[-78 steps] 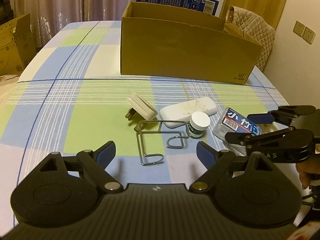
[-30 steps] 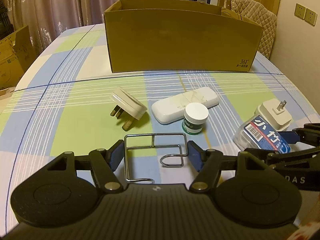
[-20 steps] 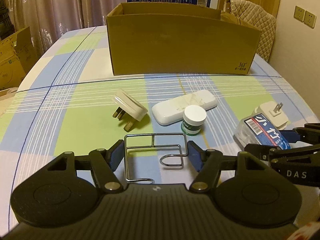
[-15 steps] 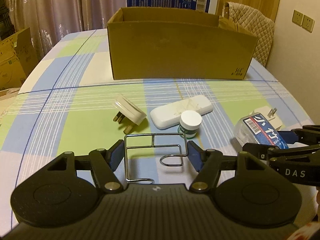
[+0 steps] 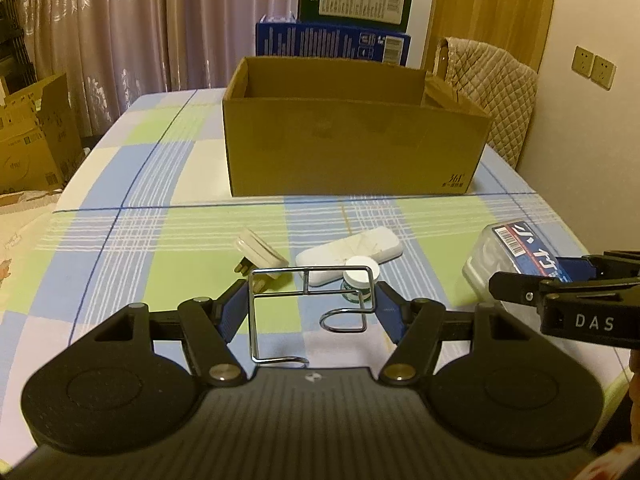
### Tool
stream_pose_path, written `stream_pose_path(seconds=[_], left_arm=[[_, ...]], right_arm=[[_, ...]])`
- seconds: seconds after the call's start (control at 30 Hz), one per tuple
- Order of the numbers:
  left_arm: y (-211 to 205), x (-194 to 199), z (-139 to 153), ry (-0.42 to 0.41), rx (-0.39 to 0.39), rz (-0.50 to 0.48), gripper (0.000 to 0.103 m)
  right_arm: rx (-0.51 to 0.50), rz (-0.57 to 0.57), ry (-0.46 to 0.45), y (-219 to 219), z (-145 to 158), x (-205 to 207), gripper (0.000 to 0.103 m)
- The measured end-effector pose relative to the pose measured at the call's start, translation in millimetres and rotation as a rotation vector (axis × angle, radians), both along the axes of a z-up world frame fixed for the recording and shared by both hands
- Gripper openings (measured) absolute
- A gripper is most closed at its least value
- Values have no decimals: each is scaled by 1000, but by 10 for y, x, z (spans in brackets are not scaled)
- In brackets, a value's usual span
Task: Organize rigid objects
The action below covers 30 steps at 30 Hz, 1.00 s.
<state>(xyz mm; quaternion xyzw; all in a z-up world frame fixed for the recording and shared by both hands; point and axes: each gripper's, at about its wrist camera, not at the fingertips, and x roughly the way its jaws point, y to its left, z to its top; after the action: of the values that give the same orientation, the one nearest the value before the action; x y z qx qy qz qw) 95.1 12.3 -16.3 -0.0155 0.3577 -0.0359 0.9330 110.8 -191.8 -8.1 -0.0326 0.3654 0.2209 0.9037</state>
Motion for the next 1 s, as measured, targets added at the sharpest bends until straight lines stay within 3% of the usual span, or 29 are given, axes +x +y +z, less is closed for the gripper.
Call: stream_pose_path(seconds=[0.6, 1.0], left_arm=[[-21, -53, 367, -50, -30, -39, 63], [34, 599, 880, -123, -54, -85, 63]], right_arm=[[9, -16, -33, -119, 295, -118, 54], [-1, 19, -96, -55, 683, 416, 54]])
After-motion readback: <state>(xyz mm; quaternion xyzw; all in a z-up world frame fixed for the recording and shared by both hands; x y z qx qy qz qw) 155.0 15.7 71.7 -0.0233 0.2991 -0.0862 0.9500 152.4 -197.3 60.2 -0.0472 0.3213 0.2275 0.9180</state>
